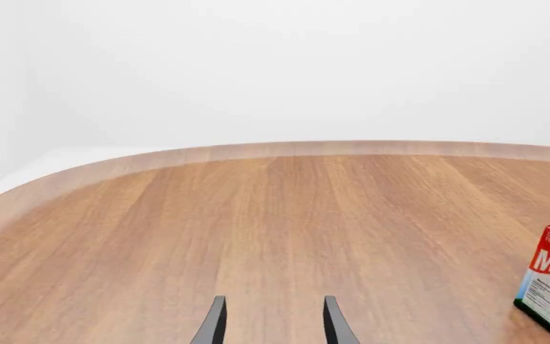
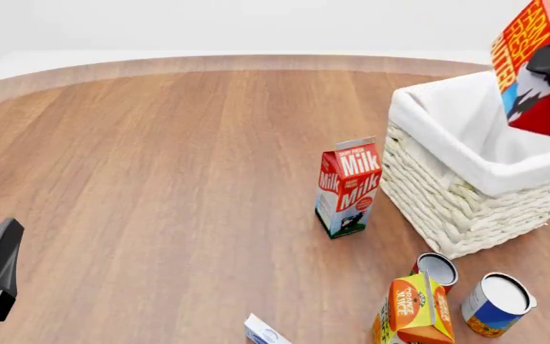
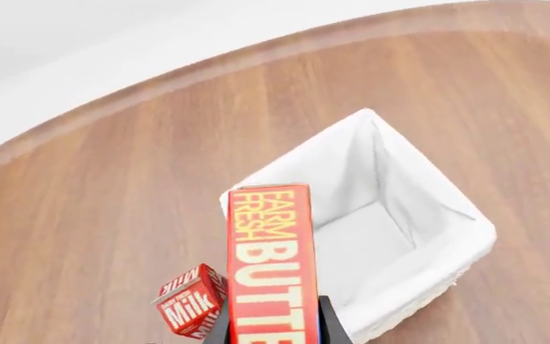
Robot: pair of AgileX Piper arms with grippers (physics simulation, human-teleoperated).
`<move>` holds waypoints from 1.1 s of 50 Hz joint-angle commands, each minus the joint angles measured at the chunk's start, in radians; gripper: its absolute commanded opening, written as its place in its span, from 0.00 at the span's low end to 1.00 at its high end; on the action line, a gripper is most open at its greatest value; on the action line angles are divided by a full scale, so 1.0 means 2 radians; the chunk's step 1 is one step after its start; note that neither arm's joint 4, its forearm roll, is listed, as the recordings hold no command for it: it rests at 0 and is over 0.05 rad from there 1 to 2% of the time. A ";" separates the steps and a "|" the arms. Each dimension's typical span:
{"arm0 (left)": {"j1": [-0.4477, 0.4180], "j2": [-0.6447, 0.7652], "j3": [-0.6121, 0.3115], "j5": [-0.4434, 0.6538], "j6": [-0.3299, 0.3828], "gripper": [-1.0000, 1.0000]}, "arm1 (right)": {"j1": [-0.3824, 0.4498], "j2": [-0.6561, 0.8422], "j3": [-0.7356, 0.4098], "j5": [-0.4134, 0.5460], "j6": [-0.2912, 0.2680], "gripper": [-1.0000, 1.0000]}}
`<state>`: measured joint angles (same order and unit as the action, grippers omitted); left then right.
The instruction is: Pick up the cream cheese box and the butter, and put them in the basket.
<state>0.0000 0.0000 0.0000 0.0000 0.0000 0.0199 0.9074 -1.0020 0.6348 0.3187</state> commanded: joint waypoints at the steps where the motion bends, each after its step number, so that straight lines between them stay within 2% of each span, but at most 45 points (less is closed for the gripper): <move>1: 0.000 0.000 0.000 0.000 0.000 1.00 | -0.022 0.008 -0.006 0.023 0.013 0.00; 7: 0.000 0.000 0.000 0.000 0.000 1.00 | -0.019 0.002 0.014 0.018 0.032 0.00; 15: 0.000 0.000 0.000 0.000 0.000 1.00 | -0.014 0.000 0.005 0.032 0.034 0.00; 30: 0.000 0.000 0.000 0.000 0.000 1.00 | -0.006 0.008 -0.003 0.030 0.037 0.00; 41: 0.000 0.000 0.000 0.000 0.000 1.00 | -0.002 0.035 0.004 0.000 0.045 0.00; 55: 0.000 0.000 0.000 0.000 0.000 1.00 | -0.014 0.057 0.010 -0.021 0.039 0.00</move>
<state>0.0000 0.0000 0.0000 0.0000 0.0000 0.0020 0.9999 -0.9729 0.6258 0.3852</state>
